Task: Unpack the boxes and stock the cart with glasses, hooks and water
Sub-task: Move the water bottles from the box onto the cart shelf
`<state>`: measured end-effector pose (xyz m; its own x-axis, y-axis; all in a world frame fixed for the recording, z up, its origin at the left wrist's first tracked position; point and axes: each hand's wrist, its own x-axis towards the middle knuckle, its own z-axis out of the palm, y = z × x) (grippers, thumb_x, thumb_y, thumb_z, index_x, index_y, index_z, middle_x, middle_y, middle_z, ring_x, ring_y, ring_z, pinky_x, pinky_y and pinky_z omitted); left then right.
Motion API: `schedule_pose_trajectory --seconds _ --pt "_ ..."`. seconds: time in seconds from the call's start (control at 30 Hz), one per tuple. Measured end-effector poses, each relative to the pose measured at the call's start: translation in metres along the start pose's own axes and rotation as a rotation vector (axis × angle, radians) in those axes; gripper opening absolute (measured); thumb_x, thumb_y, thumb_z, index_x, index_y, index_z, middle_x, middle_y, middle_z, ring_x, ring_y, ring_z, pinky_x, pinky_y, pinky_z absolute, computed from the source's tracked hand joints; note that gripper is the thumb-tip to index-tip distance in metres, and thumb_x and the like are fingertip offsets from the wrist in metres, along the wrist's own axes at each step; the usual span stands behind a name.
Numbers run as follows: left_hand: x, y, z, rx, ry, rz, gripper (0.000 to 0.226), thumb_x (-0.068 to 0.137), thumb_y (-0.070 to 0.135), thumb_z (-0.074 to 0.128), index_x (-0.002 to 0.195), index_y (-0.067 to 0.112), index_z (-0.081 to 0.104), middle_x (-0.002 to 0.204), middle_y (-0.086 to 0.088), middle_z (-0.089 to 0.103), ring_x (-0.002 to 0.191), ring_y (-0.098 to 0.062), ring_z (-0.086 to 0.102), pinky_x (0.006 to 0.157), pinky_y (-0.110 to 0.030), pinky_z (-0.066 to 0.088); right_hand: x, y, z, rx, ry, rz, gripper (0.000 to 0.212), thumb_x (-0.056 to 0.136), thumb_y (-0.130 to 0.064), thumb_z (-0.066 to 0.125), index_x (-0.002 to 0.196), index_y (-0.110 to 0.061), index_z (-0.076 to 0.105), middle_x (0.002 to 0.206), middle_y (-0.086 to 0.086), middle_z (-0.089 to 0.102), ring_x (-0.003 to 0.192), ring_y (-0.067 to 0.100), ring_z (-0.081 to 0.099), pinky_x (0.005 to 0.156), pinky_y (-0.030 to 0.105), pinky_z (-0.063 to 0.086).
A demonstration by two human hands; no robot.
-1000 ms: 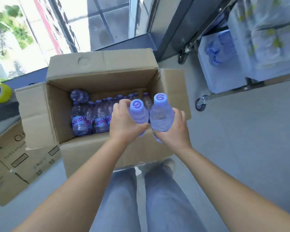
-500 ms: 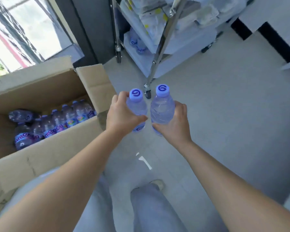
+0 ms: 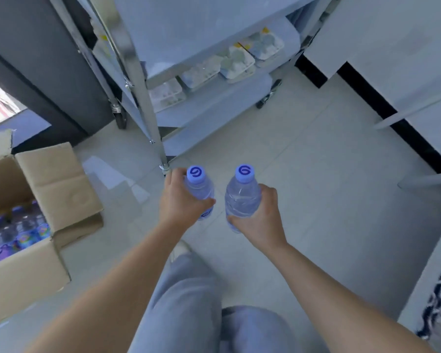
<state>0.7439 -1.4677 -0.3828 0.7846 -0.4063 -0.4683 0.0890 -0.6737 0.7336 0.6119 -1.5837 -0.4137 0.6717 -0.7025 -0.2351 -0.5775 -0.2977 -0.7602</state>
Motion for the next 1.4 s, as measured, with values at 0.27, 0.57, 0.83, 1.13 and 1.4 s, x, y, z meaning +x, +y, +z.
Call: schedule_pose_trajectory --seconds 0.27,0.57,0.83,1.13,1.4 --pt "0.065 0.049 0.070 -0.059 0.093 -0.056 0.070 0.058 0.019 0.087 0.116 0.017 0.047 0.119 -0.001 0.051 0.102 -0.021 0.054 0.088 -0.037 0.046 0.099 0.046 -0.041 0.018 -0.095 0.046 0.046 0.046 -0.031 0.075 0.076 -0.018 0.042 0.079 -0.001 0.048 0.069 0.010 0.042 0.057 0.019 0.038" --pt "0.119 0.061 0.150 -0.194 0.342 -0.169 0.067 0.057 0.017 0.085 0.113 0.016 0.049 0.113 -0.001 0.050 0.097 -0.023 0.056 0.084 -0.040 0.049 0.211 0.066 -0.059 -0.045 -0.265 -0.130 0.063 0.052 -0.018 0.087 0.103 -0.008 0.050 0.105 0.006 0.047 0.087 0.014 0.055 0.070 0.025 0.047" --pt "0.212 -0.010 0.200 -0.246 0.501 -0.174 0.064 0.060 0.022 0.083 0.116 0.027 0.053 0.105 0.015 0.047 0.099 -0.011 0.054 0.084 -0.029 0.046 0.312 0.161 0.040 -0.099 -0.442 -0.183 0.051 0.049 -0.035 0.078 0.083 -0.006 0.052 0.090 0.008 0.059 0.064 0.020 0.055 0.054 0.024 0.044" --pt "0.333 -0.061 0.232 -0.255 0.700 -0.006 0.060 0.063 0.020 0.083 0.117 0.019 0.055 0.105 0.005 0.053 0.090 -0.013 0.050 0.079 -0.026 0.043 0.422 0.182 0.109 0.074 -0.424 -0.540 0.030 0.053 -0.001 0.078 0.069 -0.001 0.052 0.069 0.019 0.056 0.053 0.011 0.050 0.045 0.035 0.045" --pt "0.399 -0.072 0.216 -0.223 0.875 0.075 0.043 0.067 0.023 0.074 0.106 0.022 0.057 0.096 0.008 0.062 0.086 -0.015 0.058 0.070 -0.023 0.044 0.481 0.178 0.169 0.051 -0.324 -0.705 0.056 0.052 -0.022 0.082 0.095 -0.006 0.051 0.100 0.013 0.053 0.086 0.018 0.057 0.067 0.015 0.041"
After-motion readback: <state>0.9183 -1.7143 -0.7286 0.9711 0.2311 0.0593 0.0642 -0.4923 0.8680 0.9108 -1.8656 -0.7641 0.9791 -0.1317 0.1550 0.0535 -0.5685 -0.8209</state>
